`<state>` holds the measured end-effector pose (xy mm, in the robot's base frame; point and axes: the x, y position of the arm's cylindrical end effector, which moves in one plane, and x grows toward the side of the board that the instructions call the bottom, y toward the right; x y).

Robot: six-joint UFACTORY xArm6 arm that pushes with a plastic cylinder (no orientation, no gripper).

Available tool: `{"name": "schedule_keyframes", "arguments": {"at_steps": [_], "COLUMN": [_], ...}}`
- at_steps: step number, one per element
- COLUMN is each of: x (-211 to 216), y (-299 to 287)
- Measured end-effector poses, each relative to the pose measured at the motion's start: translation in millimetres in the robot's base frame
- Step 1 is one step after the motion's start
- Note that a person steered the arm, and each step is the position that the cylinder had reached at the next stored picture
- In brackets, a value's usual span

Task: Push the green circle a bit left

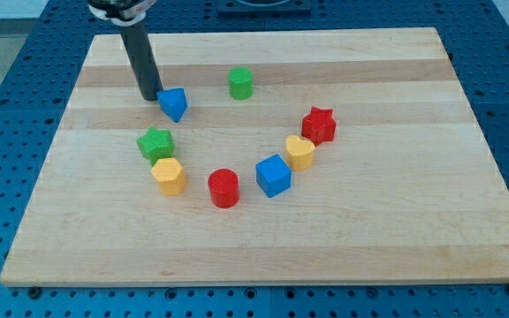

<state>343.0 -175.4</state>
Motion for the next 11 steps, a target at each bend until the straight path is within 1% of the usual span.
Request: {"name": "schedule_keyframes", "arguments": {"at_steps": [2,3,4,5,6,7,8,9,10,11], "x": [5.4,-5.1,-32.5,-61.7,-74.4,-70.4,-35.3,-9.2,-9.5,-10.2], "y": [1.0,2.9,6.7,60.0,148.1,247.3,285.8,285.7,281.1,246.5]}}
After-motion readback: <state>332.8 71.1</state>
